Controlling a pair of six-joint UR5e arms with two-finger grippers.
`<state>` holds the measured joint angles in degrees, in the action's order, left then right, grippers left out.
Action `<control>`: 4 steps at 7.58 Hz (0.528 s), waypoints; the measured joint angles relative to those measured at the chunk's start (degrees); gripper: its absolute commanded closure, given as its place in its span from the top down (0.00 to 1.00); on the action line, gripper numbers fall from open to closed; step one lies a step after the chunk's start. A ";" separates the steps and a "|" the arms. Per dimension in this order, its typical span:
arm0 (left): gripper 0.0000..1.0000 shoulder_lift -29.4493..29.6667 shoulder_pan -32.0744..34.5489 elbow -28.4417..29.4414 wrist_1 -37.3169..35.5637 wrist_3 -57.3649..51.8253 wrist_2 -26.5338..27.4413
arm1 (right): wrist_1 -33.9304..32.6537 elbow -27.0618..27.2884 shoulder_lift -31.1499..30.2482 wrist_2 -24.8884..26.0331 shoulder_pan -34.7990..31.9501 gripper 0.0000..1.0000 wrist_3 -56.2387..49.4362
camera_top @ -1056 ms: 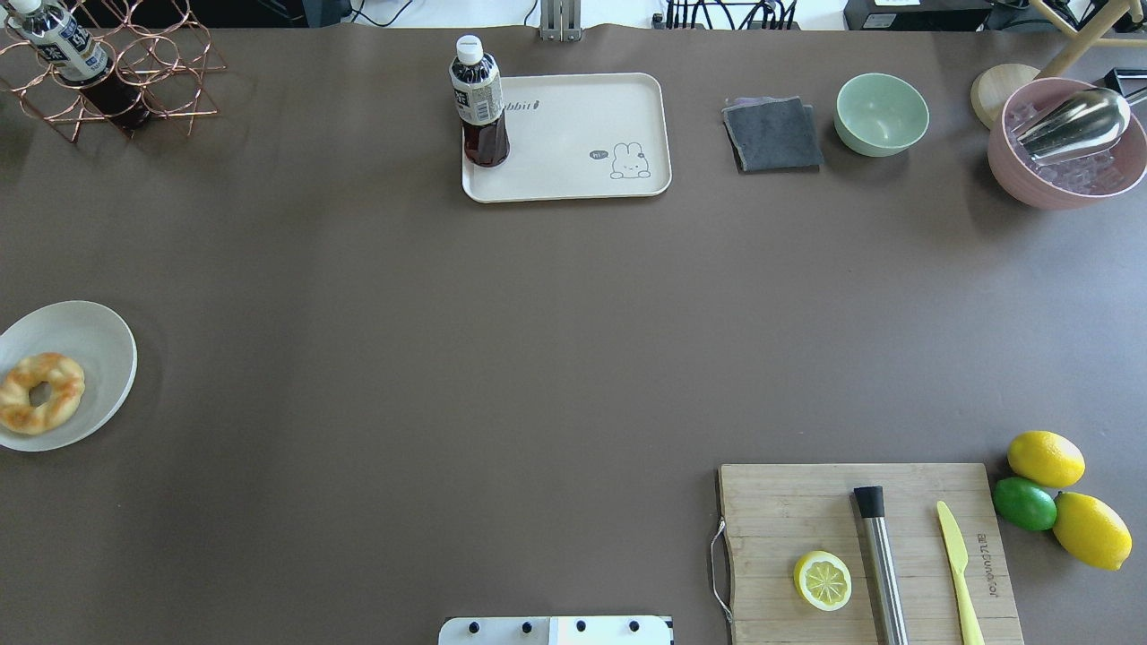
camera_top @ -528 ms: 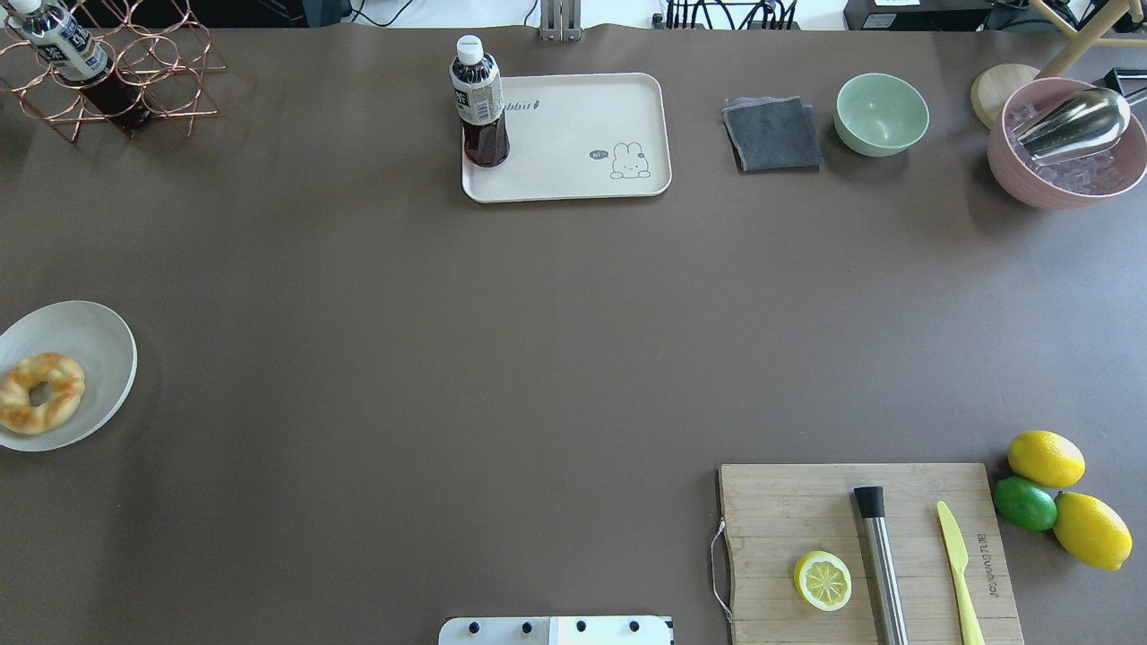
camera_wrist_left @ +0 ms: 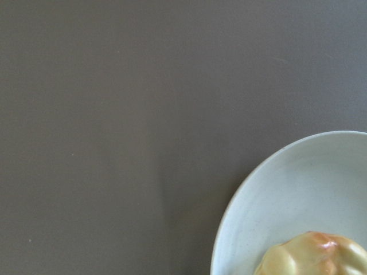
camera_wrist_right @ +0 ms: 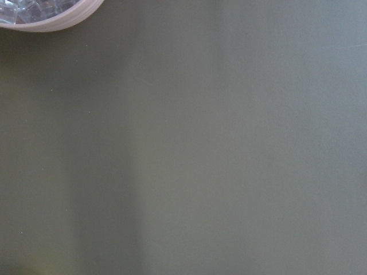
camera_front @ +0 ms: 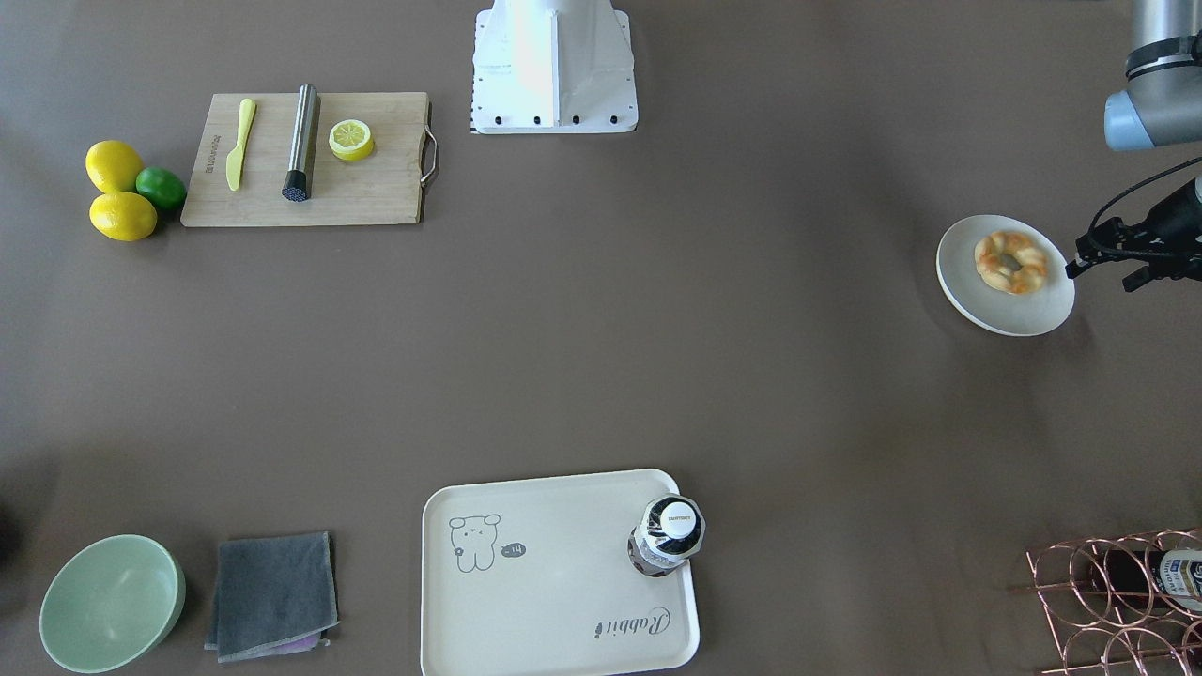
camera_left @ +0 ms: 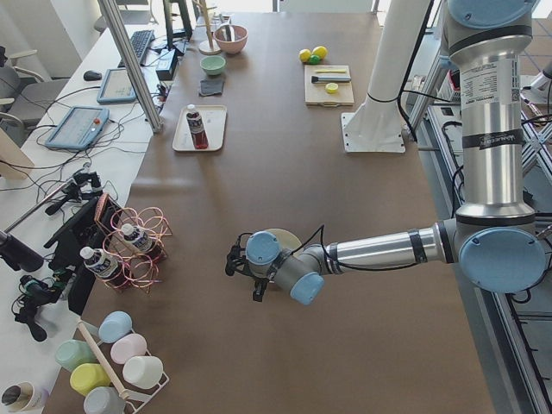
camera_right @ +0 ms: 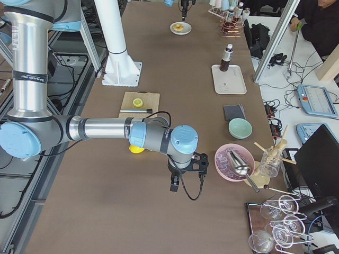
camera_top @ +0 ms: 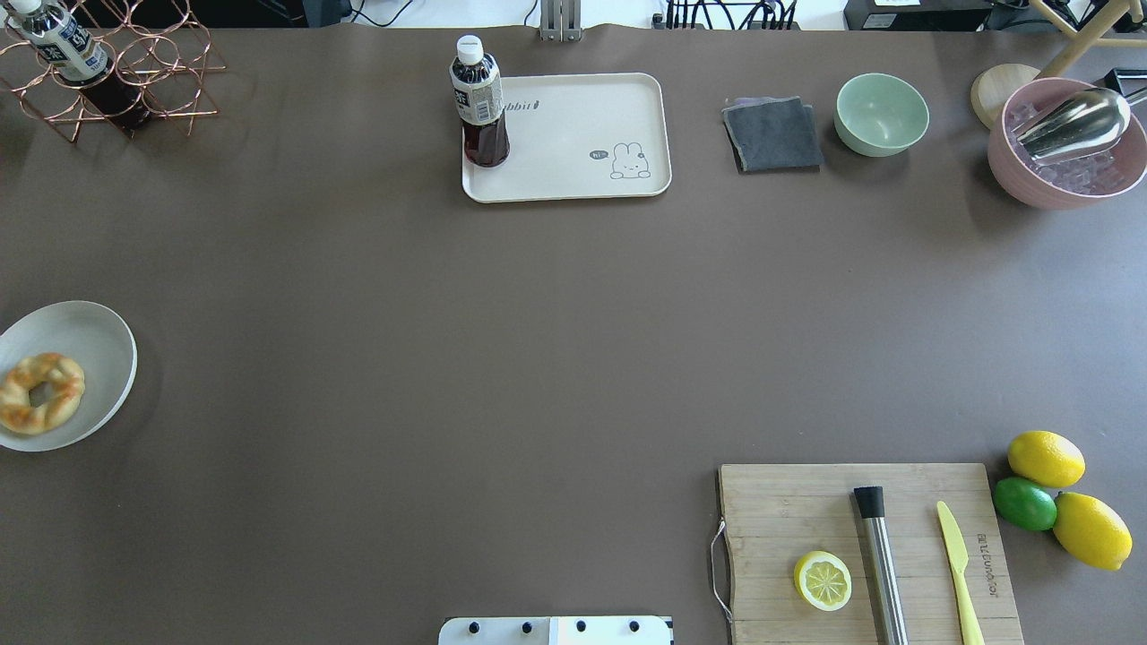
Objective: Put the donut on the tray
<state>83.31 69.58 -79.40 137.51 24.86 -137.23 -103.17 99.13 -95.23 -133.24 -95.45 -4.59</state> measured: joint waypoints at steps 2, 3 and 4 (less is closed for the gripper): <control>0.63 1.34 -0.64 1.38 0.83 0.24 0.03 | 0.06 0.03 -0.07 -0.09 0.00 1.00 0.06; 0.62 2.17 -0.78 1.96 0.89 0.27 0.03 | 0.08 0.03 -0.07 -0.46 0.00 1.00 0.13; 0.62 3.07 -0.97 2.72 0.95 0.28 0.05 | 0.11 -0.03 -0.06 -0.72 0.00 1.00 0.17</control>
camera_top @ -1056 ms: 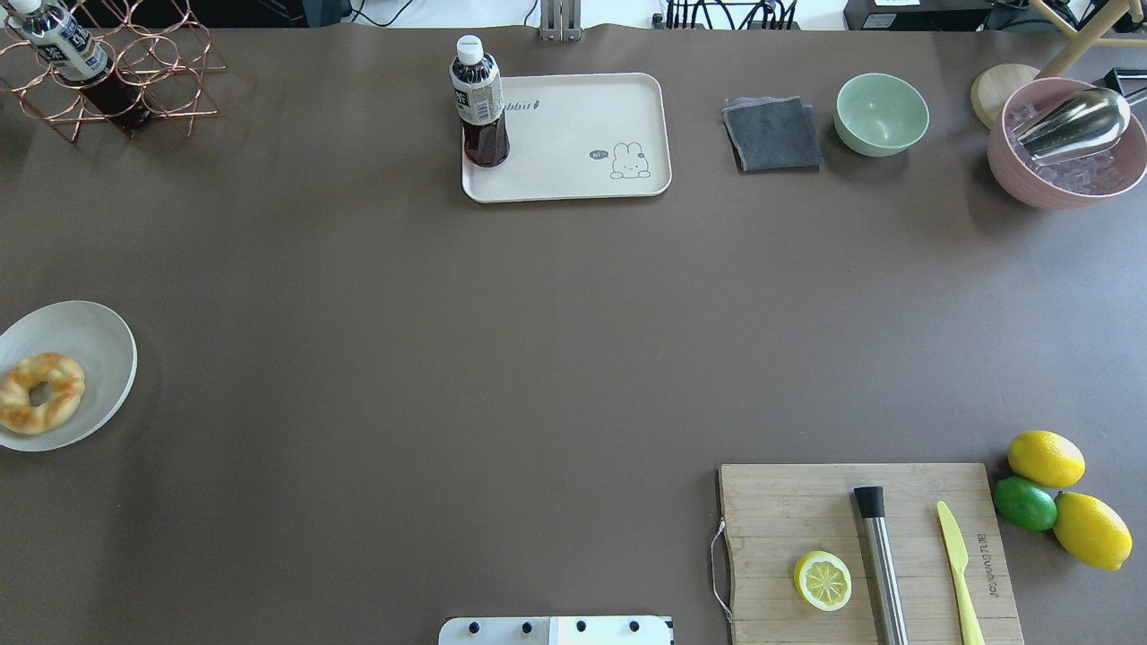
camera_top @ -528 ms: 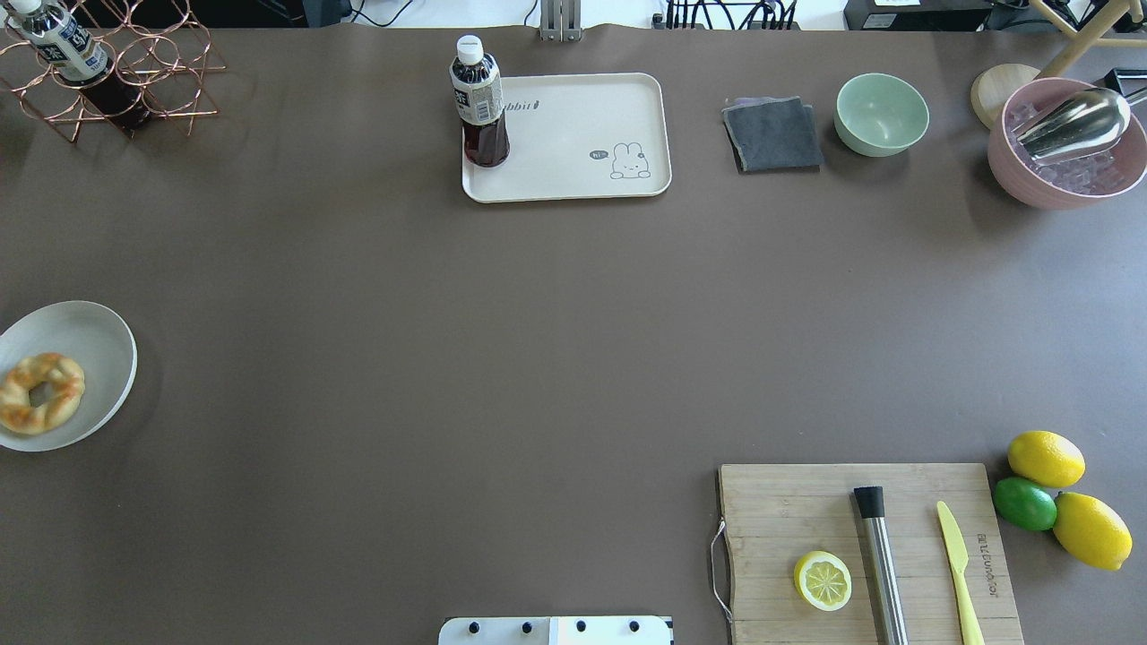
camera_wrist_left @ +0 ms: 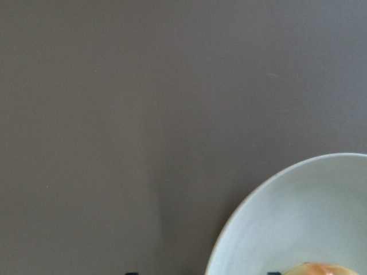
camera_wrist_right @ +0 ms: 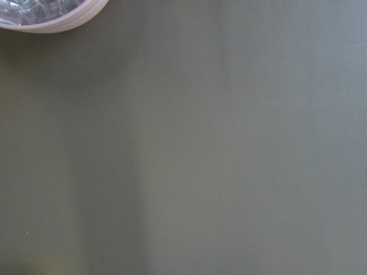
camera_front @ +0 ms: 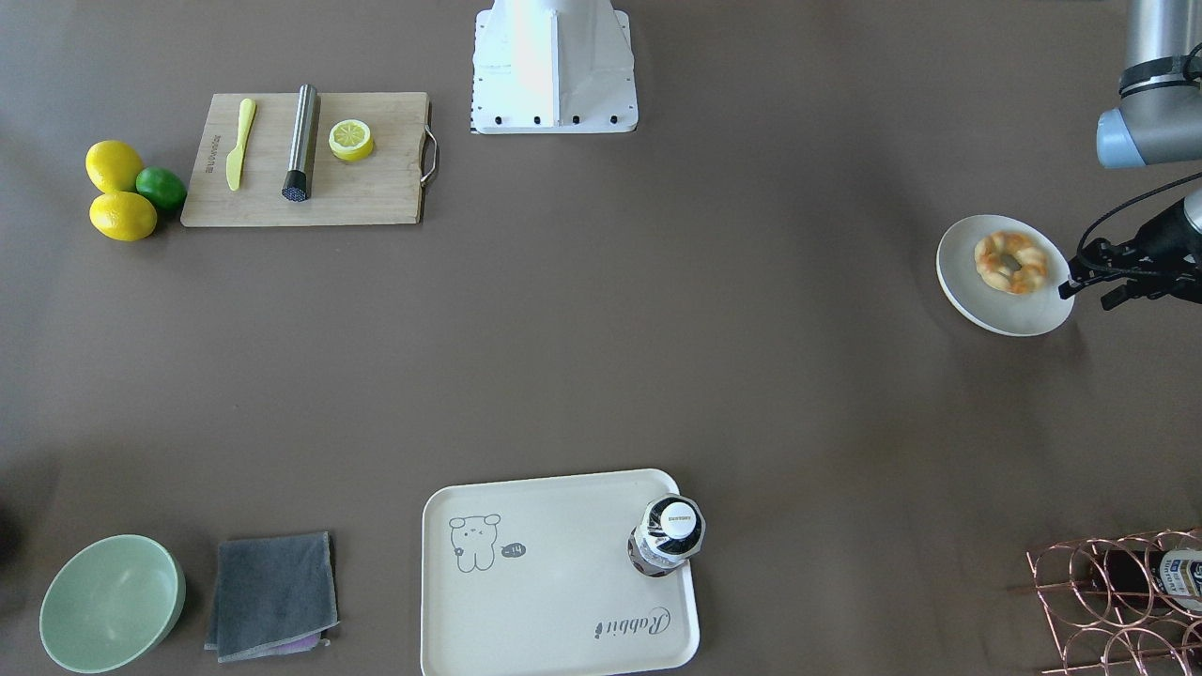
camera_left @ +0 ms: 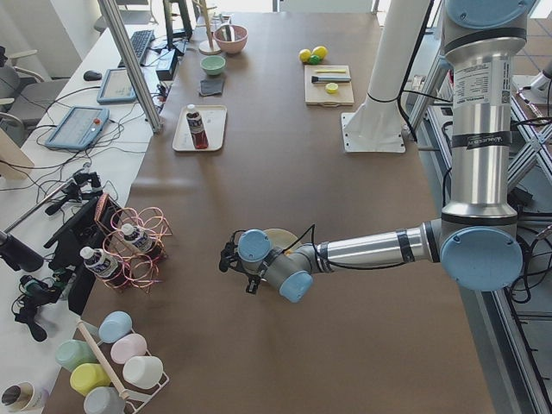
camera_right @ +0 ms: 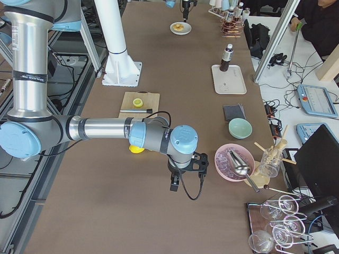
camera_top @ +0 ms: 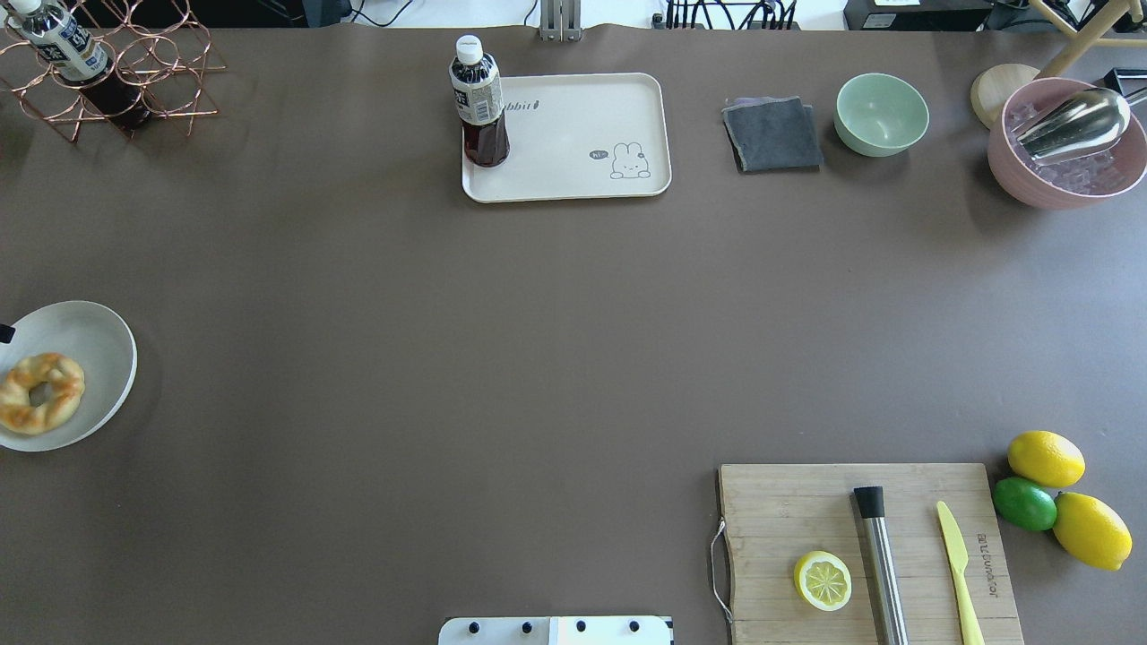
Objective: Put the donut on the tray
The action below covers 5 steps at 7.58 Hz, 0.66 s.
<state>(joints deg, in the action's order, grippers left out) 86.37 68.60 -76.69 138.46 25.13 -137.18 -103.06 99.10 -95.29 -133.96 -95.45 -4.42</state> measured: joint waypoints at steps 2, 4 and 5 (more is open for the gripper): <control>0.60 0.83 -1.01 0.52 0.13 0.05 1.06 | 0.01 -0.29 0.01 -0.15 0.00 1.00 0.02; 0.59 1.03 -2.07 0.57 0.25 0.08 2.18 | -0.02 -0.38 0.02 -0.20 0.00 1.00 0.03; 0.59 1.05 -2.32 0.62 0.25 0.09 2.34 | 0.00 -0.39 0.02 -0.22 0.00 1.00 0.03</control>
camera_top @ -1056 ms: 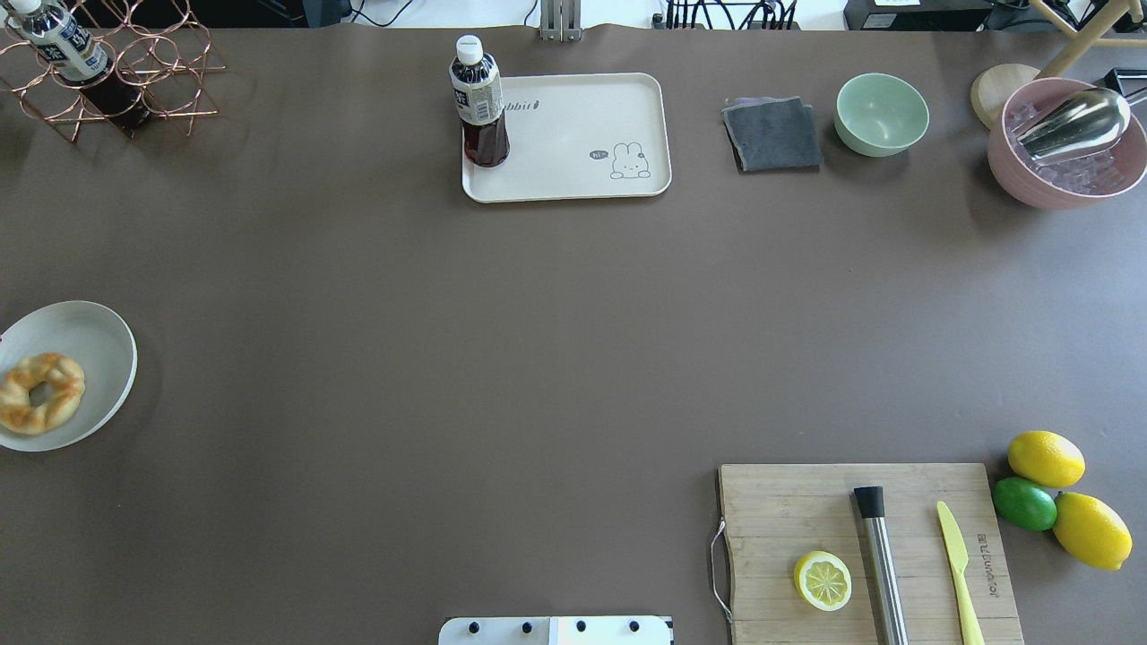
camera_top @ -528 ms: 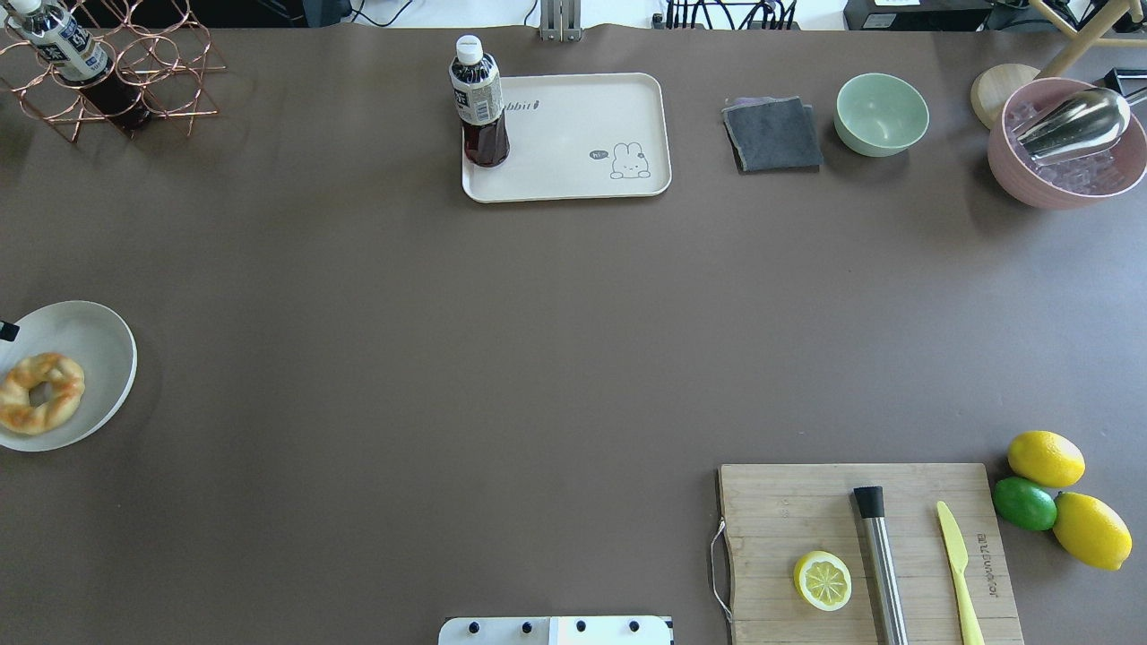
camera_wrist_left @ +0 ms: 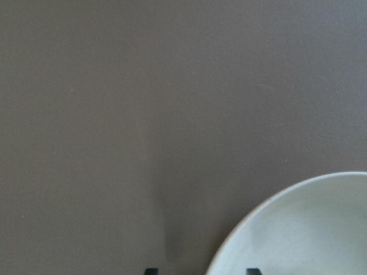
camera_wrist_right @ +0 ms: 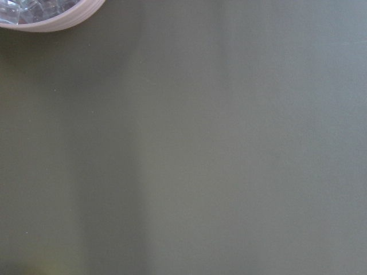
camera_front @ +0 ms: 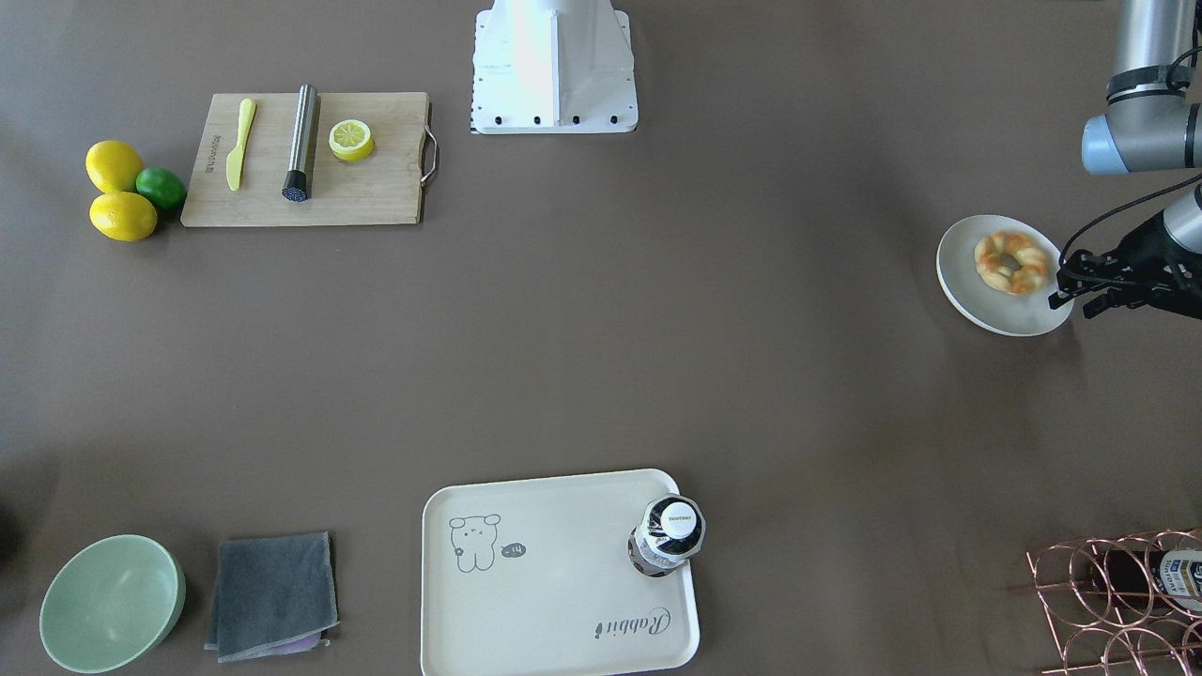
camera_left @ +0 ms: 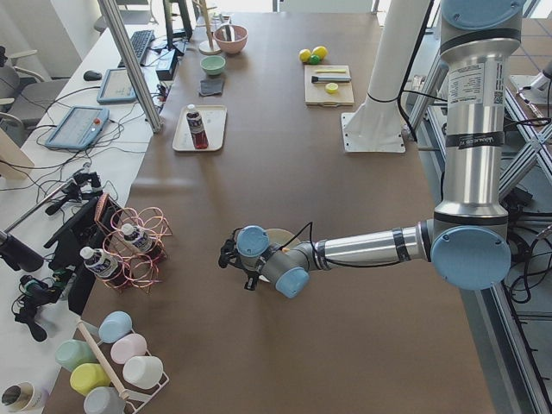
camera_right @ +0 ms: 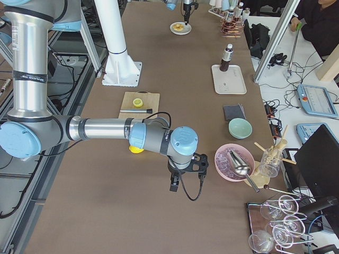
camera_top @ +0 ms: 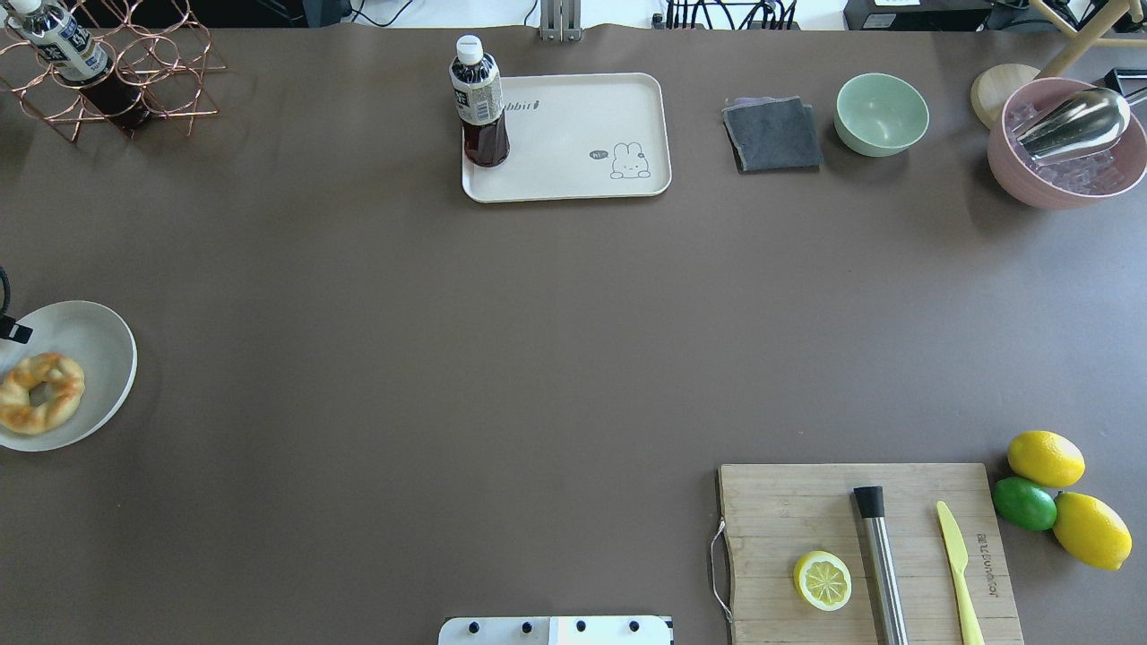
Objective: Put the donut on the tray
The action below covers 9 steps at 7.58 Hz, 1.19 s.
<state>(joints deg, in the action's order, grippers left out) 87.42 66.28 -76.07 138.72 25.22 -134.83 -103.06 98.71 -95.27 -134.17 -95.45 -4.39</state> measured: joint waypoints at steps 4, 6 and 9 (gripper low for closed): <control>0.33 -0.06 -0.88 -0.06 0.19 -0.05 0.10 | -0.04 -0.07 -0.08 -0.03 0.00 1.00 0.00; 0.00 -0.06 -1.11 -0.05 0.23 -0.13 0.10 | -0.04 -0.09 -0.05 0.03 0.00 1.00 0.00; 0.00 -0.01 -1.15 -0.29 0.60 -0.16 0.03 | -0.01 -0.09 0.22 0.09 0.00 1.00 0.03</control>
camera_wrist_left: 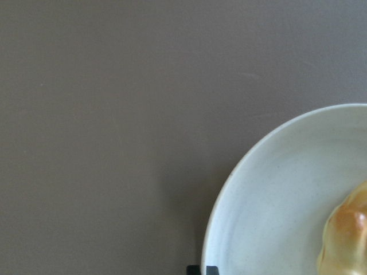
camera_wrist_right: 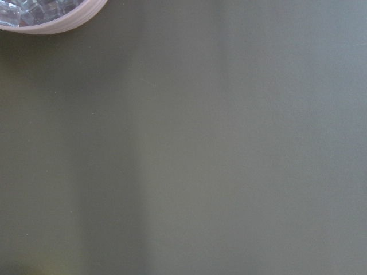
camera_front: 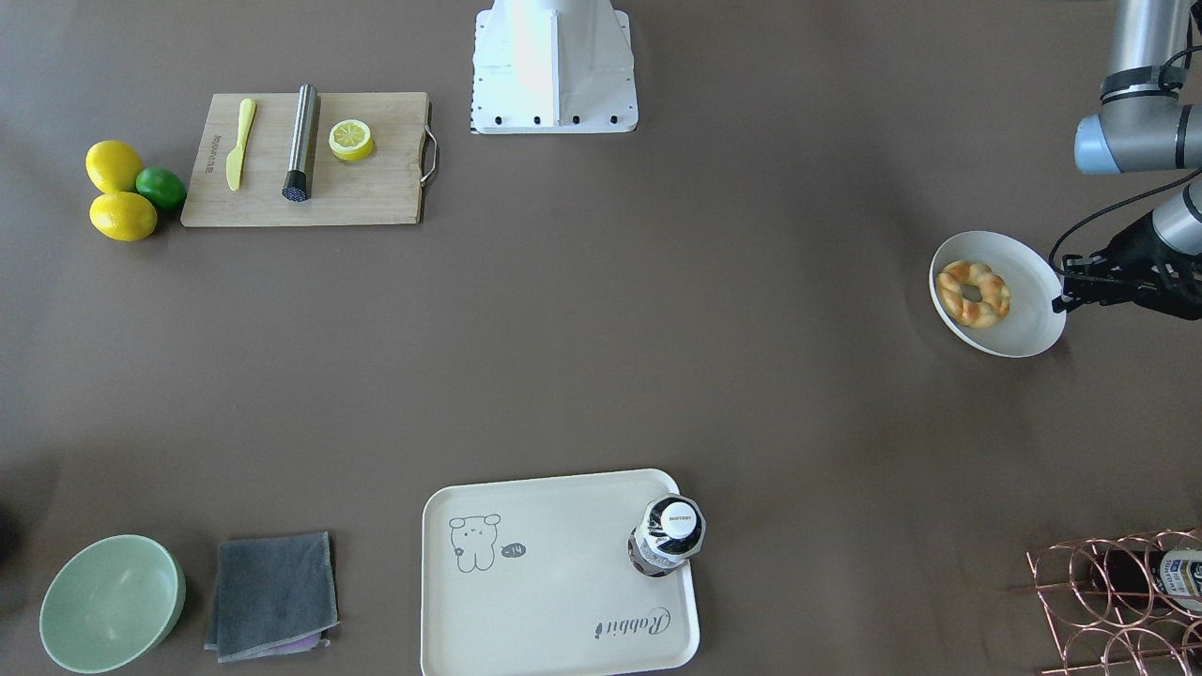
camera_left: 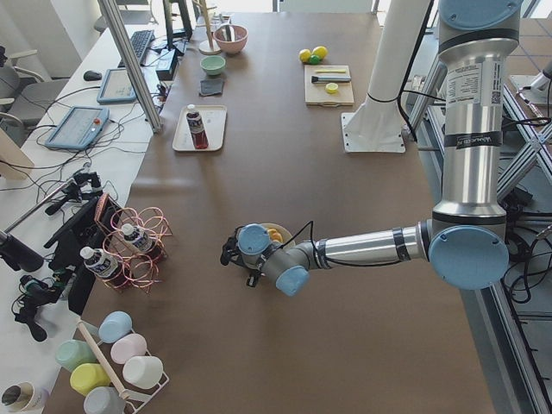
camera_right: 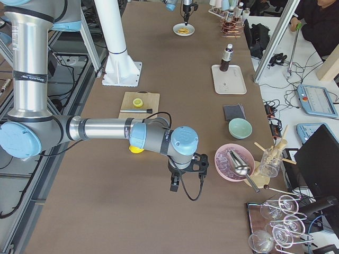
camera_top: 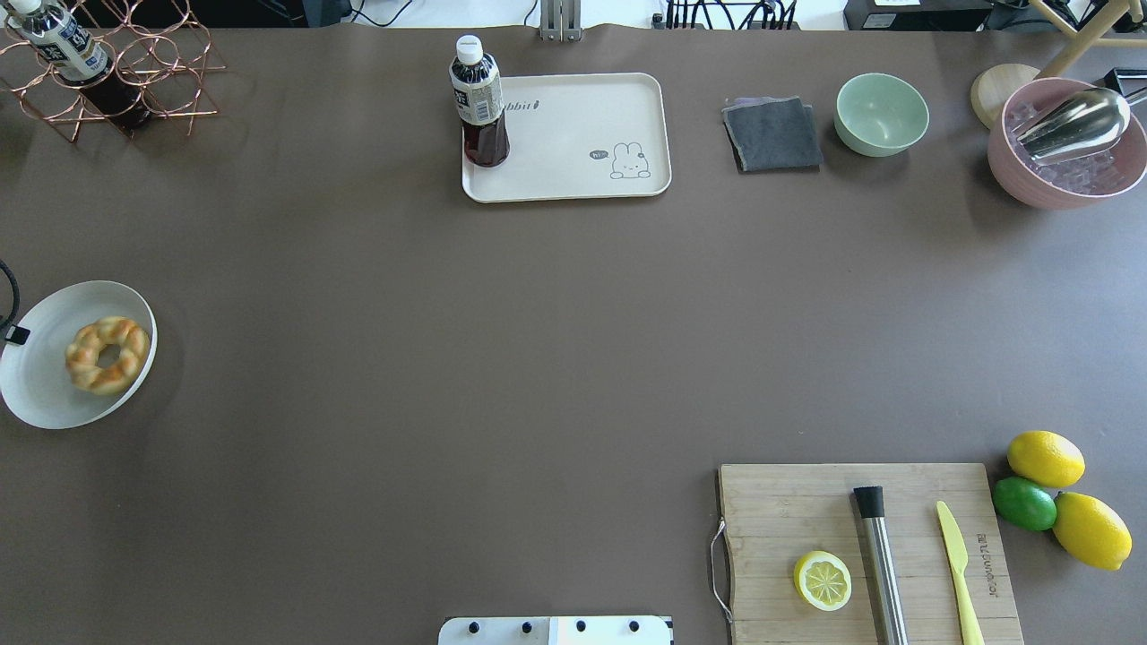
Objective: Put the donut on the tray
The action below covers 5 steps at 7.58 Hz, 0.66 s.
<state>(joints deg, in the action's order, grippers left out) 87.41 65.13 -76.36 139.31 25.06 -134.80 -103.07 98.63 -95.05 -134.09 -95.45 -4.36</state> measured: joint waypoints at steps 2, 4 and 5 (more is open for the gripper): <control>0.00 0.34 0.08 -1.12 -0.16 0.15 -1.29 | -0.02 0.02 0.22 -0.07 0.00 1.00 0.04; 0.00 3.04 2.84 -2.34 -3.81 1.51 -7.08 | -0.03 0.06 0.40 -0.95 0.00 1.00 -0.02; 0.00 4.21 4.89 -3.92 -7.40 2.02 -9.33 | 0.01 0.11 0.46 -2.08 -0.06 1.00 -0.03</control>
<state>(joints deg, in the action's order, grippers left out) 91.61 70.02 -80.28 131.92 27.08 -144.13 -103.06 98.73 -94.59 -136.17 -95.51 -4.40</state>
